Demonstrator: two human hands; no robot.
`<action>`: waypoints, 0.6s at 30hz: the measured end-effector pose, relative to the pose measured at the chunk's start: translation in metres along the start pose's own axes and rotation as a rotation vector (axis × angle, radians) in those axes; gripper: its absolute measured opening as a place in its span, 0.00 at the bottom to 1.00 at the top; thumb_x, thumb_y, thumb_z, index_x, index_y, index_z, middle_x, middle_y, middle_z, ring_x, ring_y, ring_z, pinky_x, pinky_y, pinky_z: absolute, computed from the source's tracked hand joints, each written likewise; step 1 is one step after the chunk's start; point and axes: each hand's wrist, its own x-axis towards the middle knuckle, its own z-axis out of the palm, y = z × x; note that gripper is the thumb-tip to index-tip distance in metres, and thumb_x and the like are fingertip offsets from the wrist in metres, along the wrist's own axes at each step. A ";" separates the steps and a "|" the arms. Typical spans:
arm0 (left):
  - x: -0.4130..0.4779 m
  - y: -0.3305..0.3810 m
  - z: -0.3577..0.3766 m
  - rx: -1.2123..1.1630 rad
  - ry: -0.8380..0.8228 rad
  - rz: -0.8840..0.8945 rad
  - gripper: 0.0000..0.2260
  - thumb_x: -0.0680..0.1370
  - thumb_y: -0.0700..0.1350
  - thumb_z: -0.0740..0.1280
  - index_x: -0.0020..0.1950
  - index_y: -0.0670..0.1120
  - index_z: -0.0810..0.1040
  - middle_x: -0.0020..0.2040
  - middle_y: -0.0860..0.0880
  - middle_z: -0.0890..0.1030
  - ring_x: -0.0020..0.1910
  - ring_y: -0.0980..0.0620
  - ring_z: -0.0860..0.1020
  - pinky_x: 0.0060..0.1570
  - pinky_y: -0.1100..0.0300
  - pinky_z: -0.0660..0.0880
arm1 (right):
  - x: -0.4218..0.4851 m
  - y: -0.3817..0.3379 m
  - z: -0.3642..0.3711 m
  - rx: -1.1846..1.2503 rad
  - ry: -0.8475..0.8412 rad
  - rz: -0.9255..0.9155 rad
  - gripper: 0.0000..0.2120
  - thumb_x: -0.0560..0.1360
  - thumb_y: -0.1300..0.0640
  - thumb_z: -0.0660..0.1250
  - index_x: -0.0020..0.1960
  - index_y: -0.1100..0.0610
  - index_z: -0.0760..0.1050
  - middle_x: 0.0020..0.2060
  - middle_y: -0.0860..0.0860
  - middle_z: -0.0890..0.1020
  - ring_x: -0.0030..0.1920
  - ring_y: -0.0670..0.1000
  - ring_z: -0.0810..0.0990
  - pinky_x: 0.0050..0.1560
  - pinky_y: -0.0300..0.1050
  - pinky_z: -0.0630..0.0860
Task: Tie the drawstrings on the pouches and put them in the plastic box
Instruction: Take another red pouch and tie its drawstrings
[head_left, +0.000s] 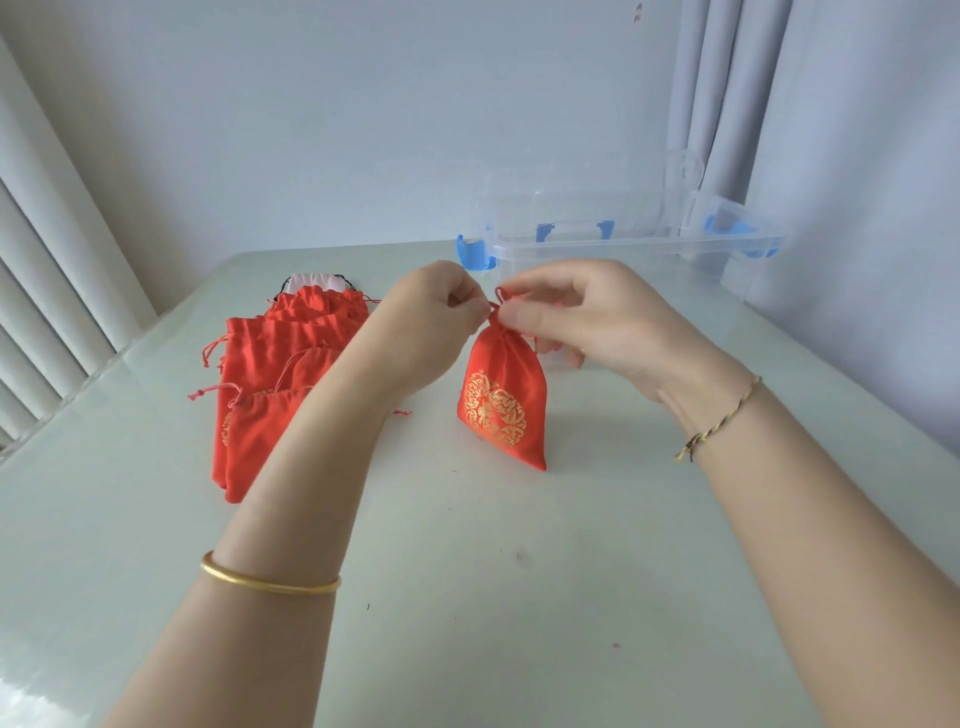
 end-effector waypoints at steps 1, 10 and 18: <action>0.000 0.001 0.000 -0.024 -0.009 0.006 0.07 0.78 0.41 0.61 0.40 0.47 0.73 0.37 0.49 0.74 0.37 0.51 0.71 0.39 0.57 0.69 | -0.002 -0.004 0.005 -0.106 -0.014 -0.041 0.12 0.70 0.55 0.72 0.52 0.55 0.80 0.39 0.53 0.82 0.33 0.45 0.75 0.29 0.35 0.69; 0.006 -0.003 -0.014 -0.230 0.159 -0.046 0.05 0.78 0.44 0.61 0.49 0.44 0.75 0.37 0.53 0.77 0.35 0.57 0.73 0.35 0.63 0.70 | 0.008 -0.035 -0.022 -0.128 -0.001 -0.092 0.07 0.72 0.63 0.69 0.49 0.65 0.79 0.46 0.66 0.82 0.30 0.43 0.74 0.26 0.34 0.67; 0.044 -0.002 -0.018 -0.210 0.188 -0.136 0.06 0.79 0.44 0.59 0.51 0.43 0.73 0.40 0.51 0.77 0.36 0.56 0.74 0.36 0.62 0.71 | 0.078 -0.082 -0.077 -0.142 0.398 -0.264 0.10 0.73 0.67 0.63 0.53 0.65 0.76 0.37 0.52 0.77 0.31 0.45 0.74 0.29 0.39 0.73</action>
